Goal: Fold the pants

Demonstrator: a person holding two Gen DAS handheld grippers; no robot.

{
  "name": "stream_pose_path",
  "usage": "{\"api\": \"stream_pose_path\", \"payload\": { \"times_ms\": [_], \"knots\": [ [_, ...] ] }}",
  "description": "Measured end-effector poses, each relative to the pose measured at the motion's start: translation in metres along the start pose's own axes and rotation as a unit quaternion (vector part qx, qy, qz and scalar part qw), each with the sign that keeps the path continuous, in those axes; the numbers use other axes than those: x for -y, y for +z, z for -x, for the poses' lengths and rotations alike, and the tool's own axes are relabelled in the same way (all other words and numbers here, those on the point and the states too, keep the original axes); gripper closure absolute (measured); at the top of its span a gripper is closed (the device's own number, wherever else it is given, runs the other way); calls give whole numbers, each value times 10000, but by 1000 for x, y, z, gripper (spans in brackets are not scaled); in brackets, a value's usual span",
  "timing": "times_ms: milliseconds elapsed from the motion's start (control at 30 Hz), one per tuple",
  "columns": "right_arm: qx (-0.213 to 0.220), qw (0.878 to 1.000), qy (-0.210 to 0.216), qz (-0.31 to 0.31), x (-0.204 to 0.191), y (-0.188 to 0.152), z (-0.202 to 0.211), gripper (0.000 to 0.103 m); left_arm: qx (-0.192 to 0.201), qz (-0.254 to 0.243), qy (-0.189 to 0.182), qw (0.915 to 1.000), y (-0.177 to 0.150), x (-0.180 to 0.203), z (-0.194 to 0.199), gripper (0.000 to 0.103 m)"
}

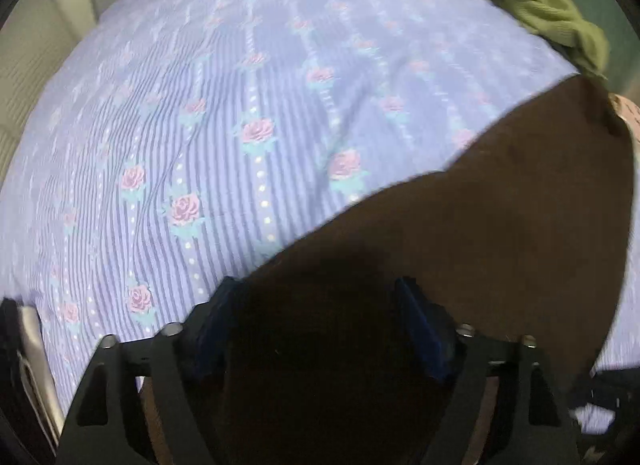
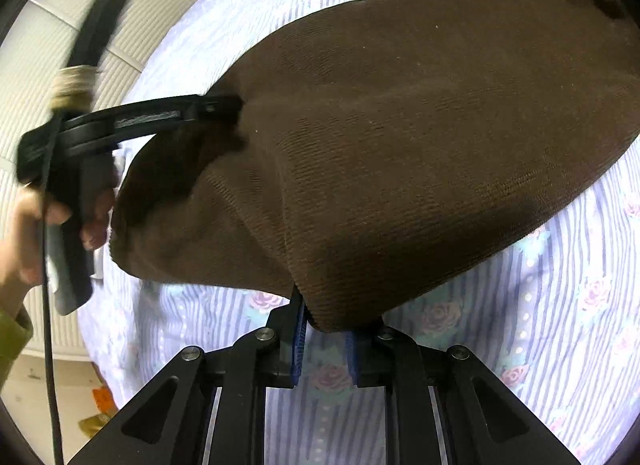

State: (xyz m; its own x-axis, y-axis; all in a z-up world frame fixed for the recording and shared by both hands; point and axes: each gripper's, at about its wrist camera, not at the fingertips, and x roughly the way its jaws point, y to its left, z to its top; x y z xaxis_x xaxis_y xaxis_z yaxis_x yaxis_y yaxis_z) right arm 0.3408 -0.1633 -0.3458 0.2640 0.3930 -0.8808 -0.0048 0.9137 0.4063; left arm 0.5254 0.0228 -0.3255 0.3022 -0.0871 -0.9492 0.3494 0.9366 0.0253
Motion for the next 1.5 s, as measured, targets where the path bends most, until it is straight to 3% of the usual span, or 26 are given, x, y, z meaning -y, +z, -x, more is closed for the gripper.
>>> {"api": "stream_pose_path", "payload": {
  "times_ms": [133, 167, 233, 300, 367, 500, 667, 833, 900, 1100, 1233, 1300, 1367, 1400, 1500],
  "knots": [
    [0, 10000, -57, -76, 1, 2, 3, 84, -26, 176, 58, 9998, 8, -2, 7, 16],
    [10, 9999, -81, -82, -13, 6, -4, 77, 106, 136, 143, 9997, 8, -1, 19, 17],
    [163, 9992, -344, -120, -6, -3, 20, 62, 534, 7, 363, 9979, 5, 2, 48, 21],
    [679, 9960, -570, -130, -2, -5, 54, 50, 1082, -159, 286, 9936, -6, 9, 86, 18],
    [1267, 9876, -917, -105, 5, -6, 90, 26, 1440, -270, 136, 9891, -13, 14, 115, 16],
    [2298, 9595, -1626, -46, 43, 17, 148, 20, 1697, -249, 23, 9852, -11, 28, 133, 16],
    [2694, 9447, -1857, -223, 113, 78, 166, 20, 1614, -111, -151, 9867, -12, 55, 114, 16],
    [2317, 9583, -1626, -394, 163, 139, 141, 20, 1589, -60, -80, 9872, -6, 97, 101, 16],
    [2134, 9601, -1735, -515, 174, 144, 120, 20, 1555, 6, -100, 9878, -3, 103, 98, 16],
    [1935, 9655, -707, -1590, 225, 139, 89, 20, 1483, -159, 130, 9887, 0, 117, 89, 16],
    [1693, 9635, -114, -2070, 246, 129, 65, 34, 1423, -502, 399, 9877, -6, 135, 82, 16],
    [1710, 9567, 145, -2352, 255, 123, 60, 46, 1405, -637, 478, 9869, -9, 143, 80, 16],
    [1621, 9523, 478, -2541, 261, 120, 59, 68, 1418, -714, 406, 9865, -11, 152, 82, 16],
    [1613, 9494, 523, -2644, 262, 117, 64, 70, 1431, -715, 330, 9866, -12, 154, 84, 16],
    [2245, 9340, 515, -2732, 254, 92, 107, 72, 1522, -668, 114, 9860, -13, 157, 91, 16]
  ]
}}
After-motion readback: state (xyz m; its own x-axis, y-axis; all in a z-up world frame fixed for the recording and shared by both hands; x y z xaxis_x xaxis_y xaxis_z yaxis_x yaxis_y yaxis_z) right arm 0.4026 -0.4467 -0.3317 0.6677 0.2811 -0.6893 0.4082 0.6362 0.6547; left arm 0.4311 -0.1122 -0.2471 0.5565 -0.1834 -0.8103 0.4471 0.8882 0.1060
